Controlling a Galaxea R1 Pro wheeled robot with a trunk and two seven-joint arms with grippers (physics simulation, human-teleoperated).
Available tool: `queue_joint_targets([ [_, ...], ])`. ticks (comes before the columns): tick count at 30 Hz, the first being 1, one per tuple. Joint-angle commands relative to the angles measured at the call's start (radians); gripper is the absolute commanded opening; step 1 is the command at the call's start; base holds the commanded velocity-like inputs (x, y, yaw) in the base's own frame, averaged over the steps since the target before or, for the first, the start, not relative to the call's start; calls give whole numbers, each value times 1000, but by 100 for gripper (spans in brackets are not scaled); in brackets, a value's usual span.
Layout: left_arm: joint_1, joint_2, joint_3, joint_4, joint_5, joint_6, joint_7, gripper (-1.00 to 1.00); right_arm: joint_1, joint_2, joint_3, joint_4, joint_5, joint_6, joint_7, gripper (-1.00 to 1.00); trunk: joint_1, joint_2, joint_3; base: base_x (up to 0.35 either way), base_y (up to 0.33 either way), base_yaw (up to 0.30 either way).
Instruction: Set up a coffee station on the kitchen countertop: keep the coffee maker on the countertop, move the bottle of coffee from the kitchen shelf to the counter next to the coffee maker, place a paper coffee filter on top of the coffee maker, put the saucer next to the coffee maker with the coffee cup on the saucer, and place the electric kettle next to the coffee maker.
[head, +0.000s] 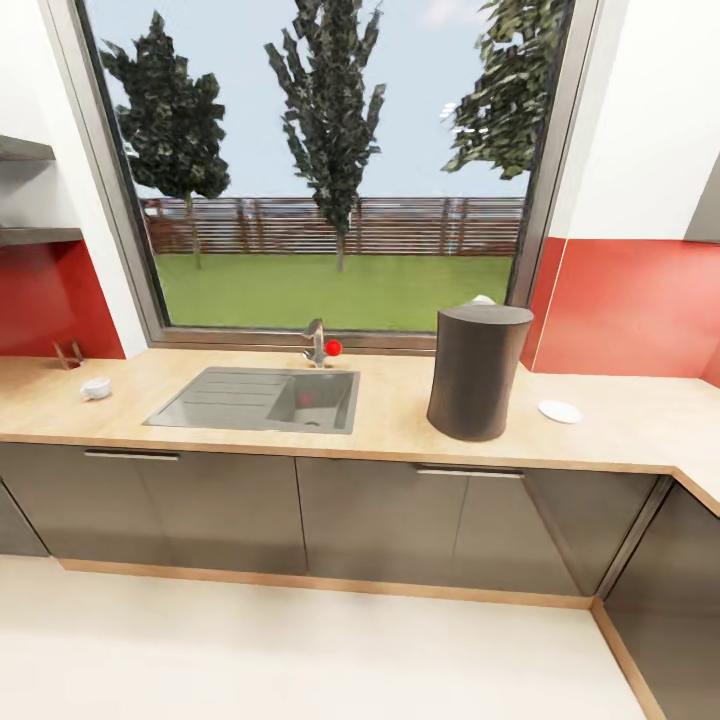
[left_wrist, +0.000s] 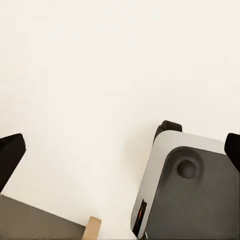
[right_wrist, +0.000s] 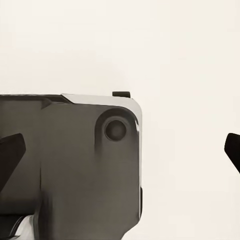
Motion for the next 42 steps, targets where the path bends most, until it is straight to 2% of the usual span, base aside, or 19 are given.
queue_joint_targets([
  [1, 0, -1, 4, -3, 2, 12, 18, 100, 0, 0, -7, 0, 7, -3, 1, 100, 1, -2, -2, 0, 0, 0],
  [4, 0, -7, 4, -3, -4, 15, 69, 100, 0, 0, -7, 0, 7, -3, 1, 100, 1, -2, -2, 0, 0, 0],
  [8, -1, -40, 3, -3, -14, 14, 168, 100, 0, -1, -7, 0, 7, -4, 1, 100, 1, -2, -2, 0, 0, 0],
  [10, -1, -52, 3, -3, -31, 17, 219, 100, 0, -1, -6, 0, 7, -4, 2, 100, 1, -2, -2, 0, 0, 0],
  [13, -1, -73, 2, -1, -79, 20, 270, 100, 0, -1, -7, 0, 7, -5, 2, 100, 1, -2, -2, 0, 0, 0],
  [16, 0, -88, 2, 13, -118, 20, 282, 100, 0, 1, -7, 0, 6, -3, 0, 100, 1, -2, -2, 0, 0, 0],
  [18, 0, -96, 3, 37, -156, 20, 286, 100, 0, 1, -10, 0, 6, -2, -2, 100, 1, -2, -2, 0, 0, 0],
  [21, 0, -99, 3, 73, -180, 20, 282, 100, 0, 2, -11, 0, 6, -2, -3, 100, 1, -2, -2, 0, 0, 0],
  [30, -1, -89, 1, 105, -189, 20, 281, 100, 0, 3, -13, -2, 6, -2, -6, 100, 1, -2, 0, 0, 0, 0],
  [36, -1, -96, 0, 142, -193, 19, 282, 100, 0, 2, -12, 0, 7, -2, -7, 100, 1, -2, 0, 0, 0, 3],
  [42, -1, -88, 1, 158, -194, 19, 281, 100, 0, 2, -11, 0, 7, -2, -8, 100, 1, -2, -3, 0, 0, 154],
])
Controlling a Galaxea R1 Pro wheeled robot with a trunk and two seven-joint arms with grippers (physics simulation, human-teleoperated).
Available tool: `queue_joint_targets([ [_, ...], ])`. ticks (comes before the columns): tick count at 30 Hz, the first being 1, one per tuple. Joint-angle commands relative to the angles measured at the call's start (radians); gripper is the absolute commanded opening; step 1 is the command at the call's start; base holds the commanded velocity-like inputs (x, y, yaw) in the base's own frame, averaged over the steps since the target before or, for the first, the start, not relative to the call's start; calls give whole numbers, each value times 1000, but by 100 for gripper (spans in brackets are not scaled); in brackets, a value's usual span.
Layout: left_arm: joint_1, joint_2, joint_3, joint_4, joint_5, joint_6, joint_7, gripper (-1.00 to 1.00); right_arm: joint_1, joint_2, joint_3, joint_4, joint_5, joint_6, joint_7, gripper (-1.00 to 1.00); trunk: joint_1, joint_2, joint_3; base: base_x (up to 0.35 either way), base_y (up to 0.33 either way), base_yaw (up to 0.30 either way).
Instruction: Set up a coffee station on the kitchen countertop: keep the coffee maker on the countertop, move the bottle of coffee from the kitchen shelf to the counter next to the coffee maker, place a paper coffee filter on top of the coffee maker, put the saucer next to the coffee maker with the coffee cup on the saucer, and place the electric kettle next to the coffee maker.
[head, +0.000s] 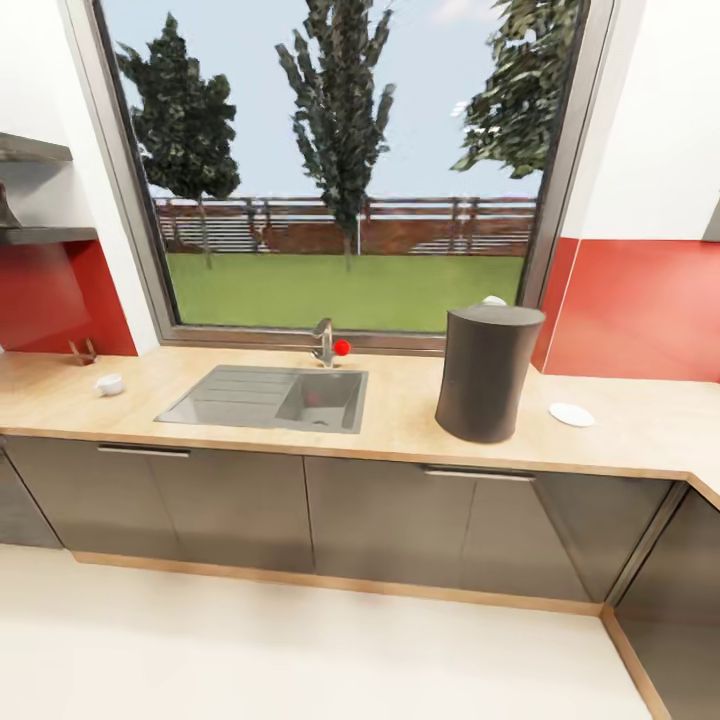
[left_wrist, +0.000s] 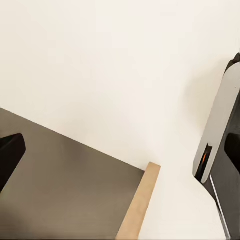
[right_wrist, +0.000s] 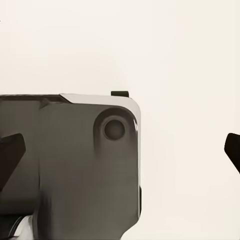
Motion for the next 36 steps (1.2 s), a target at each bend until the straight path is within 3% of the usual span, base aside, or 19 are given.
queue_joint_targets([
  [1, 0, 1, 2, -3, -3, 7, 1, 100, 0, 1, -8, 0, 7, -3, 0, 100, 1, -2, -3, 0, 0, 223],
  [19, 0, -7, 1, 0, -6, 0, 6, 100, 0, 1, -9, 0, 8, -3, 0, 100, 1, -2, -14, 12, 0, 243],
  [36, -1, -13, 1, -1, -6, -5, 8, 100, 0, 2, -8, 2, 8, -3, -1, 100, 1, -2, -25, 270, 130, 246],
])
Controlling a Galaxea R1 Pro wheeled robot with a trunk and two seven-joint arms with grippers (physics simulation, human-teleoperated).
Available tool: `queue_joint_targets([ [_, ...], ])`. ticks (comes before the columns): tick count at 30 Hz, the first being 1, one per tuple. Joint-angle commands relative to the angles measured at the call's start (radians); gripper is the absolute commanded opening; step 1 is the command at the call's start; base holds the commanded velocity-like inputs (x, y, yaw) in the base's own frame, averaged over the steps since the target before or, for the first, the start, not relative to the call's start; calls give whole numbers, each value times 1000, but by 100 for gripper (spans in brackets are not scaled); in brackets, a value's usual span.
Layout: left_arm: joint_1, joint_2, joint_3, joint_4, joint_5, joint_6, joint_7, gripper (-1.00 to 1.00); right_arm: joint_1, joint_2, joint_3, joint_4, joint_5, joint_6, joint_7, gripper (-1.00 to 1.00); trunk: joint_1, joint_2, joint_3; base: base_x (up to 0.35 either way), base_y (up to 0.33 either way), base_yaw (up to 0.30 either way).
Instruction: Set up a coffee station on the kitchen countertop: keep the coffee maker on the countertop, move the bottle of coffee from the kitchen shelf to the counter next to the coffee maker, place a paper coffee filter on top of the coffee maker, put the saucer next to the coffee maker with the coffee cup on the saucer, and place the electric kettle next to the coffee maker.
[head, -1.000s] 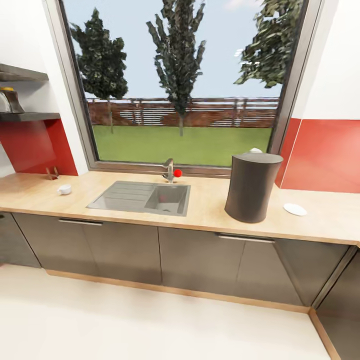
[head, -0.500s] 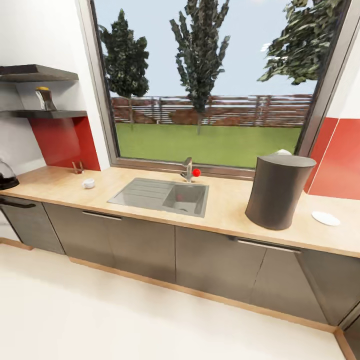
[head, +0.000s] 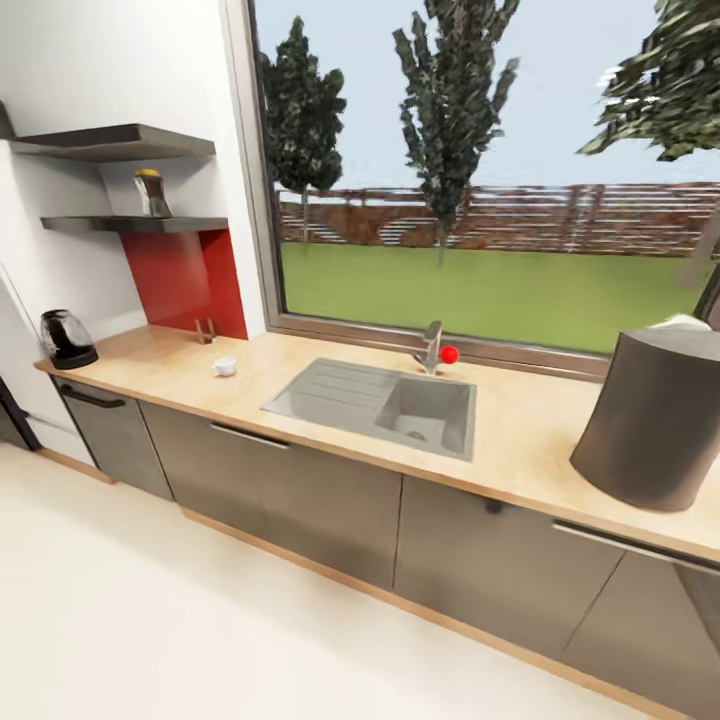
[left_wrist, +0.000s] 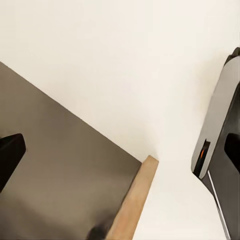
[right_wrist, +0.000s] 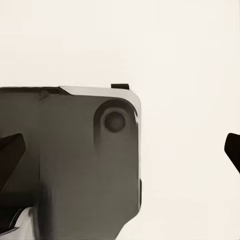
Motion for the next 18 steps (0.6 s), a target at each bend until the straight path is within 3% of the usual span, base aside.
queue_joint_targets([
  [1, 0, -1, 1, -3, -3, 7, 0, 100, 0, 1, -8, 0, 8, -3, 0, 100, 1, -2, -3, 280, 218, 246],
  [7, 0, -2, 3, -4, -3, 6, -3, 100, 0, 1, -8, -1, 8, -3, 1, 100, 1, -2, -6, 273, 227, 170],
  [18, 0, -3, 3, -5, -3, 4, -4, 100, 0, 1, -8, -1, 9, -4, 1, 100, 1, -2, -6, 242, 254, 15],
])
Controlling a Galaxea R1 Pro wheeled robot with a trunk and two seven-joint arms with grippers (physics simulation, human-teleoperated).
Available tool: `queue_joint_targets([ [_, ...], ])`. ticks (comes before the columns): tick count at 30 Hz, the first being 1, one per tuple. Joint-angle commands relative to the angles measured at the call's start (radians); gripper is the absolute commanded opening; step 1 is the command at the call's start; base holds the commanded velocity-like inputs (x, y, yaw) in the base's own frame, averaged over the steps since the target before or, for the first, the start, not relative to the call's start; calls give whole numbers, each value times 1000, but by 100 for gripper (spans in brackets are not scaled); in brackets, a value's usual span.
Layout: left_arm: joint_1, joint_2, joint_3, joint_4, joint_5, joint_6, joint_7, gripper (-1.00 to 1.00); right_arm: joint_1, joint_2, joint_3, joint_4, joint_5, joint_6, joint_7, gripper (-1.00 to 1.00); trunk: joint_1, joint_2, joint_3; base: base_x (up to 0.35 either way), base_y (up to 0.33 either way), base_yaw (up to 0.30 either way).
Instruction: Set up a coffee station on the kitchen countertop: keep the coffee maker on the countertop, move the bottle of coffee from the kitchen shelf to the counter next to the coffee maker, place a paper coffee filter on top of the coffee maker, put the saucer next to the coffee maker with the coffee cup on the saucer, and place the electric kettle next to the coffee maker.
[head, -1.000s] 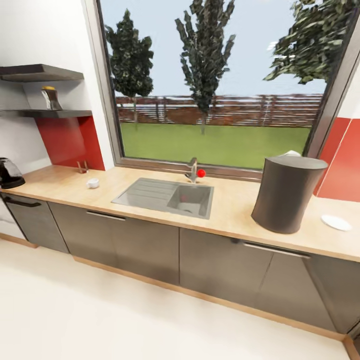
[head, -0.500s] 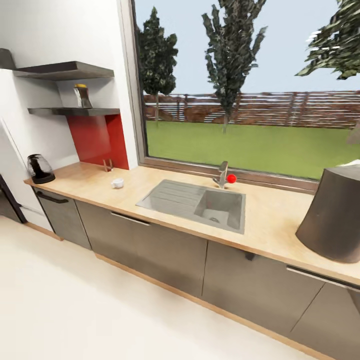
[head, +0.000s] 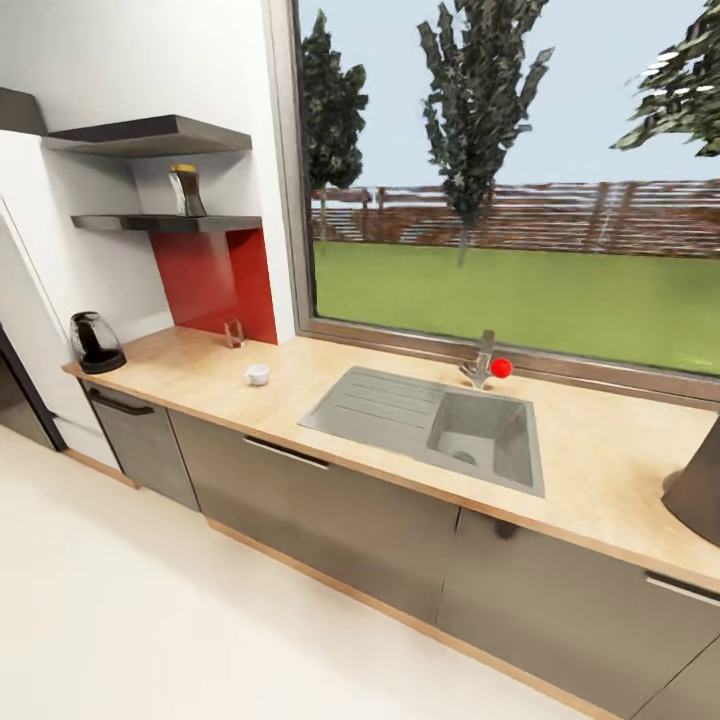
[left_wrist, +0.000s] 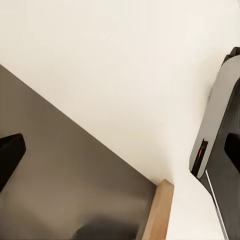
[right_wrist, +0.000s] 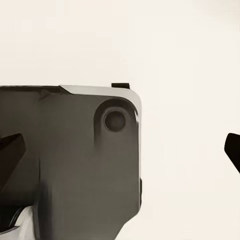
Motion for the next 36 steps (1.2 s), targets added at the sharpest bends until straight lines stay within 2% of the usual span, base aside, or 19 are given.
queue_joint_targets([
  [1, 0, 0, 1, -3, -3, 7, 0, 100, 0, 1, -8, 0, 8, -3, 0, 100, 1, -2, -2, 233, 271, 1],
  [20, 0, -2, 1, -2, -2, 6, -1, 100, 0, 1, -6, 0, 8, -2, 0, 100, 1, -2, -2, 202, 285, 7],
  [36, 0, -1, 1, -2, -3, 5, -2, 100, 0, 1, -6, 2, 8, -2, -1, 100, 1, -2, -2, 163, 305, 248],
])
